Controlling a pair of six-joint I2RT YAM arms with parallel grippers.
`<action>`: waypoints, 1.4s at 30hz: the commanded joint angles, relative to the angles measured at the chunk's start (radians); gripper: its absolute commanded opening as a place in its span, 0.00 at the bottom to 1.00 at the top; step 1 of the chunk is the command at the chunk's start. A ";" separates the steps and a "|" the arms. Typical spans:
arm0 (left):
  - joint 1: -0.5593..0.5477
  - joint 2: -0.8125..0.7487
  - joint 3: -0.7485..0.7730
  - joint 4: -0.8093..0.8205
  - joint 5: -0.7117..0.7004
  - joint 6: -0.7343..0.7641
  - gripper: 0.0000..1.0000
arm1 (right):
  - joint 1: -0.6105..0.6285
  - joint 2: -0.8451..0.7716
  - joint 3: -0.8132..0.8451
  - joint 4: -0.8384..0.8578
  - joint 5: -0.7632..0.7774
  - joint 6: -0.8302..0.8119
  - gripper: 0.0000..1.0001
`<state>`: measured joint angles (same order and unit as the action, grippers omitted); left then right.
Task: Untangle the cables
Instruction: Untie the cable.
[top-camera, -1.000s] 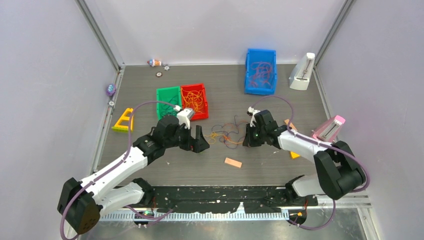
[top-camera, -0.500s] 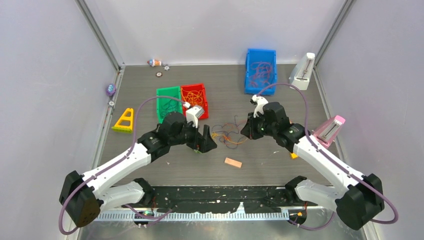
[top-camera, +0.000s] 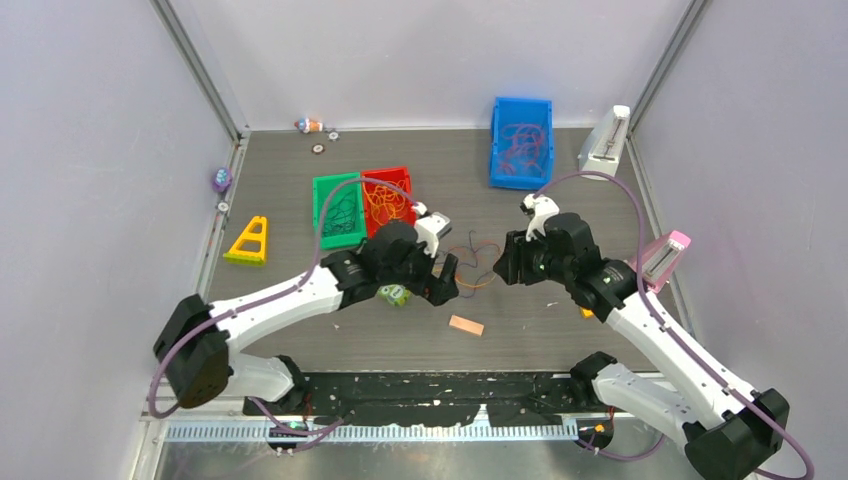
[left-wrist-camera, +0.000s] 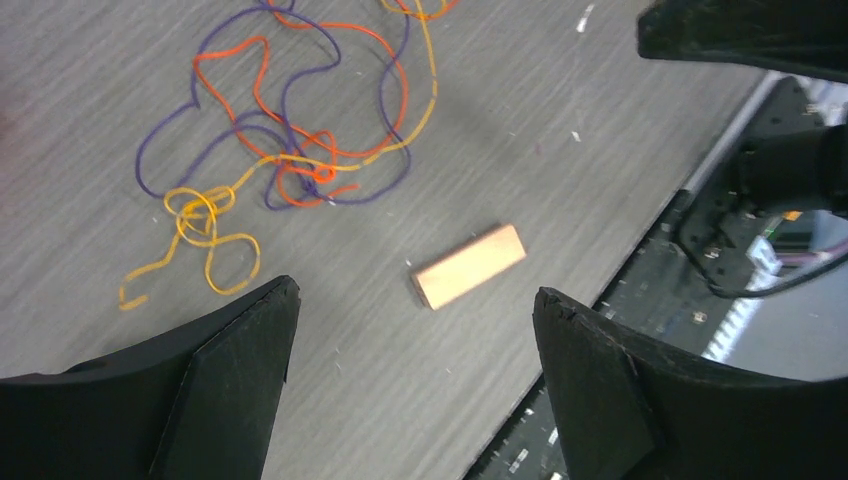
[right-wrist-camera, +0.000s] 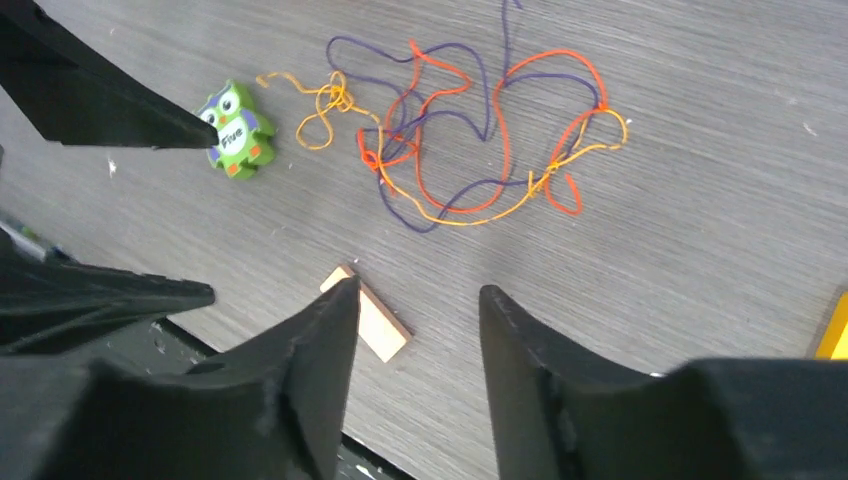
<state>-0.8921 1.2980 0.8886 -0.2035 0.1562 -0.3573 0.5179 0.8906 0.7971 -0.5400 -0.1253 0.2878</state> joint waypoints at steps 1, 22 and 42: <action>-0.014 0.109 0.120 0.023 -0.086 0.096 0.87 | 0.003 0.027 0.019 -0.011 0.158 -0.004 0.64; -0.016 -0.170 -0.226 0.139 -0.099 -0.011 0.86 | -0.050 0.618 -0.023 0.429 0.159 0.021 0.44; -0.014 -0.233 -0.209 0.253 -0.130 0.105 0.92 | 0.079 -0.004 -0.186 0.496 -0.244 -0.098 0.06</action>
<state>-0.9039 1.1030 0.6422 -0.0261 0.0433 -0.3004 0.5919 0.9485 0.5816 -0.0662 -0.2668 0.2256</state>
